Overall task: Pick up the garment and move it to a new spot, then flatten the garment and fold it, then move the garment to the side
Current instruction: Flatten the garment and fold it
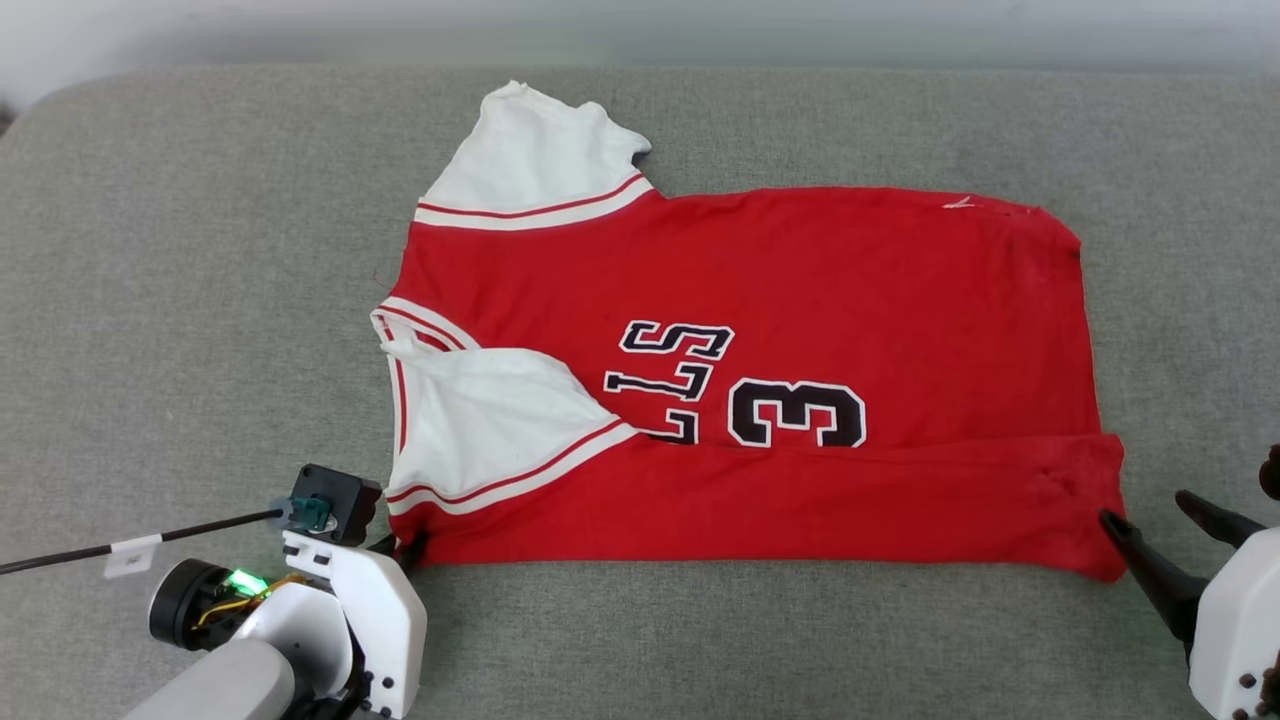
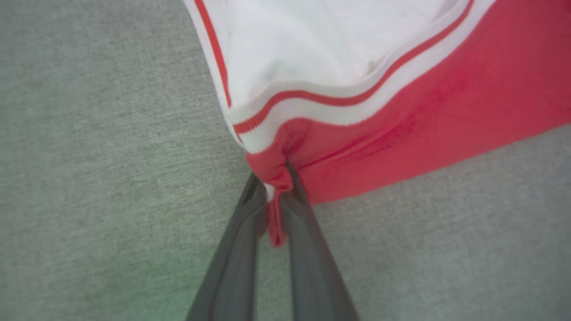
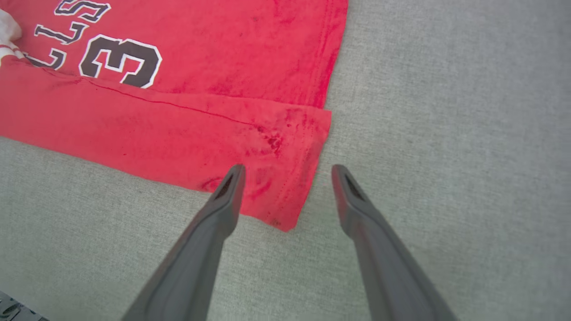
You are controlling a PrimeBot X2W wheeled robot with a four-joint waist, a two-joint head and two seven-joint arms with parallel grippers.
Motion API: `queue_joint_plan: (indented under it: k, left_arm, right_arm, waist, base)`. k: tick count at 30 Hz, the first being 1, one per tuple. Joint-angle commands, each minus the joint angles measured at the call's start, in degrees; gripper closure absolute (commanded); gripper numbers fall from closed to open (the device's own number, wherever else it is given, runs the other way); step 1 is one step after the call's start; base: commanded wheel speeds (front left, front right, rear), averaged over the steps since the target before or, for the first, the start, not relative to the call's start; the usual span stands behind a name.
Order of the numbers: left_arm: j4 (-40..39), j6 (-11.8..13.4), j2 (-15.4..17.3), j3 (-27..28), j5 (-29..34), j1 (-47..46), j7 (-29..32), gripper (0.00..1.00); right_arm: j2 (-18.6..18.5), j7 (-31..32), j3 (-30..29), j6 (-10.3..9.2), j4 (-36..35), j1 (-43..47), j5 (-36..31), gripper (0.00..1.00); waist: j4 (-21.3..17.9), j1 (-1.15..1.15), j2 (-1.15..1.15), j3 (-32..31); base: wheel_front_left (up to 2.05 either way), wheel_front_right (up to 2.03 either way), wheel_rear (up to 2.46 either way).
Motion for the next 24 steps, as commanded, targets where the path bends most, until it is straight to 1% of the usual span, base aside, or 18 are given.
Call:
queue_joint_plan:
  k: [1,5,6,11,14,20,24]
  left_arm:
    - [1.0,-0.65,-0.94,-1.68,-0.24,1.98,0.39,1.0]
    - [-2.7,0.33,-0.37,0.54,-0.74,1.52,-1.76,1.0]
    - [-6.8,1.8,1.11,1.86,-0.56,1.94,-2.48,1.0]
    - [-14.26,4.16,3.73,1.97,0.32,3.32,-1.51,1.0]
    - [-17.26,5.15,4.86,1.74,1.08,3.97,-0.86,1.0]
    - [-19.42,5.7,5.57,1.36,1.84,4.02,-0.19,1.0]
    - [-19.41,5.24,5.39,0.62,2.04,3.94,0.29,1.0]
  right_arm:
    - [-0.22,0.55,-0.21,-0.02,0.13,0.8,-0.84,0.0]
    - [1.12,2.88,-0.67,-0.02,1.62,1.05,-2.97,0.0]
    - [2.39,4.81,-1.14,-0.02,3.89,1.21,-4.8,0.0]
    - [4.72,6.72,-2.33,-0.02,8.06,-1.25,-7.3,0.0]
    - [5.12,7.56,-2.08,-0.02,10.75,-2.41,-8.27,0.0]
    - [4.91,8.52,0.05,-0.02,14.14,-3.82,-8.2,0.0]
    - [4.53,8.98,2.13,-0.02,16.89,-4.02,-8.05,0.0]
  waist:
    - [0.36,0.0,0.0,-0.95]
    - [1.31,0.0,0.0,-3.04]
    - [2.19,0.0,0.0,-4.15]
    - [3.22,0.0,0.0,-4.62]
    - [4.03,0.0,0.0,-4.16]
    - [5.21,0.0,0.0,-3.16]
    - [5.87,0.0,0.0,-2.41]
  base:
    - [0.0,0.0,0.0]
    - [0.0,0.0,0.0]
    - [0.0,0.0,0.0]
    - [0.0,0.0,0.0]
    - [0.0,0.0,0.0]
    - [0.0,0.0,0.0]
    - [0.0,0.0,0.0]
